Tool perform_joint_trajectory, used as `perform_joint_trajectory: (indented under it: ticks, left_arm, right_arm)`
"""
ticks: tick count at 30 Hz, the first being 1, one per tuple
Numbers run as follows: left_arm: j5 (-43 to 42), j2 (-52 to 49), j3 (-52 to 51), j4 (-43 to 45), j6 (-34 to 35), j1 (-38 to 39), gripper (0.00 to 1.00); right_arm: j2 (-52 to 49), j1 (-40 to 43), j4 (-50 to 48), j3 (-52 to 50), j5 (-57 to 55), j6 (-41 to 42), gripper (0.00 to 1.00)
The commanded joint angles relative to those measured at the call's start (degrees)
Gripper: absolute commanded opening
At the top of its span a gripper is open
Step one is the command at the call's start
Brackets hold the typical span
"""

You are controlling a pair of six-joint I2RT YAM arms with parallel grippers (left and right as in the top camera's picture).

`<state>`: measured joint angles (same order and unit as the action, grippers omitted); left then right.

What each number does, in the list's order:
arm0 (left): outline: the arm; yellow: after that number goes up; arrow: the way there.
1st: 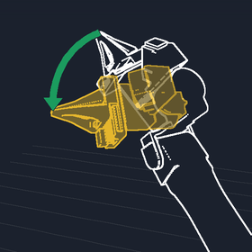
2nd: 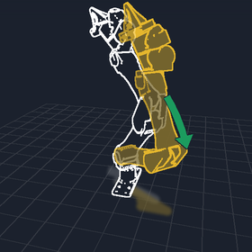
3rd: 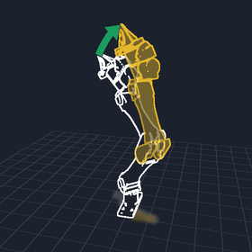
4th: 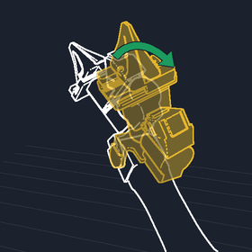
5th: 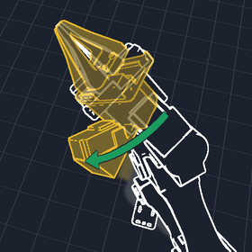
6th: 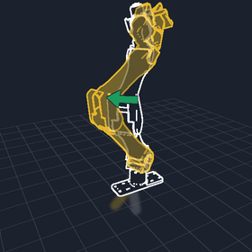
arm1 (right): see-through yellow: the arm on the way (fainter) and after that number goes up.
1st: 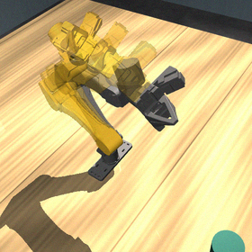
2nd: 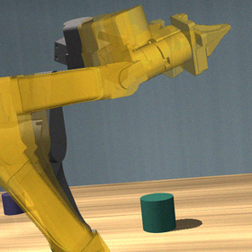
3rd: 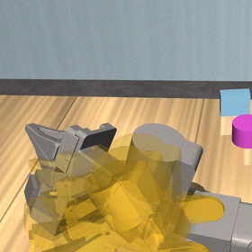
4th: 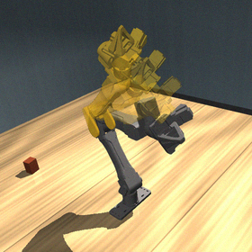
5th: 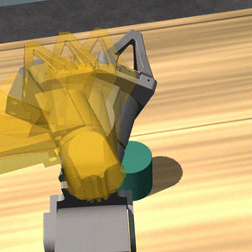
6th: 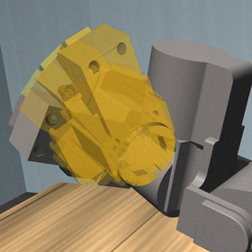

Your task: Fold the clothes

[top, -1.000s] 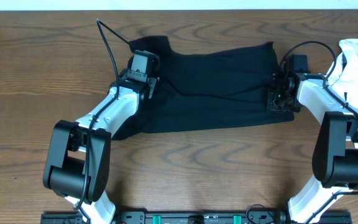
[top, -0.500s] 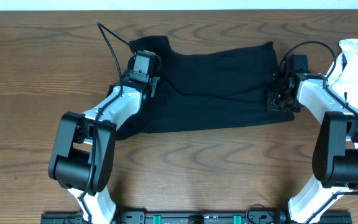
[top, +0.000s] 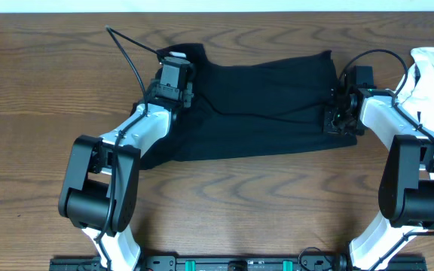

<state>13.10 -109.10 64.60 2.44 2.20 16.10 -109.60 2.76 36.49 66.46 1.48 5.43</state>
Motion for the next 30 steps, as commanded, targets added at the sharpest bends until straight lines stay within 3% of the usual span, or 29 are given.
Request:
perform_joint_trajectory:
  ticks: [1,4,8,13,17,30]
  left_arm:
    - [-4.72,-0.20,-0.04,1.20,4.13,-1.03,0.16]
    - [-4.55,1.29,1.62,-1.44,5.38,-2.23,0.17]
    - [-6.27,7.54,2.93,-10.05,12.98,-4.28,0.17]
    - [-8.22,13.62,2.93,-21.44,13.14,-4.94,0.15]
    - [-9.84,12.66,2.91,-28.11,13.11,-4.28,0.13]
    - [-17.22,2.73,2.91,-27.21,12.92,-4.17,0.12]
  right_arm:
    - [-2.08,1.33,-0.50,-1.70,-2.54,0.28,0.04]
    - [-2.08,1.33,-0.48,-1.70,-2.54,0.28,0.04]
    - [-2.08,1.33,-0.50,-1.70,-2.54,0.28,0.04]
    - [-2.08,1.33,-0.94,-1.70,-2.51,0.28,0.04]
    - [-2.08,1.33,-0.92,-1.70,-2.51,0.28,0.05]
    - [-2.08,1.33,-0.72,-1.70,-2.51,0.31,0.04]
